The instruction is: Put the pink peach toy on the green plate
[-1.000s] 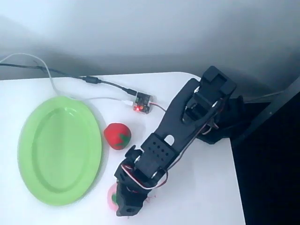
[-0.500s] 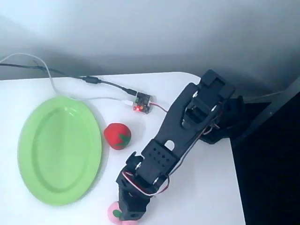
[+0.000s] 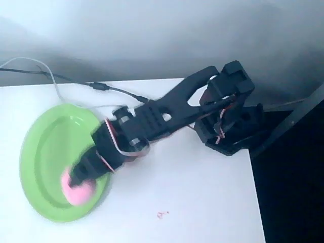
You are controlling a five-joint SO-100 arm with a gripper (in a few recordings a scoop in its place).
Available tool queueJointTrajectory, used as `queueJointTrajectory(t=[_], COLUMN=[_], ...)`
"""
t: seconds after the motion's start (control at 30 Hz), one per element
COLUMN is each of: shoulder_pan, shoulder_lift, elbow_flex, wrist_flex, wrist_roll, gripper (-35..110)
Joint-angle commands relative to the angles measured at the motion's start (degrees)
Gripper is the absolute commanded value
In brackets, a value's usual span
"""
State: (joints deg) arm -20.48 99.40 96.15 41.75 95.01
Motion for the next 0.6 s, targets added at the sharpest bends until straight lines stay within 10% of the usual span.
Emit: queueJointTrajectory(t=[0.0,0.57], shoulder_pan=[3.16,9.23], shoulder_lift=[-1.85,-19.69], elbow_flex=[-3.87,-16.96], wrist_flex=[1.23,13.18], wrist_roll=[-5.10,-10.90], gripper=[0,0])
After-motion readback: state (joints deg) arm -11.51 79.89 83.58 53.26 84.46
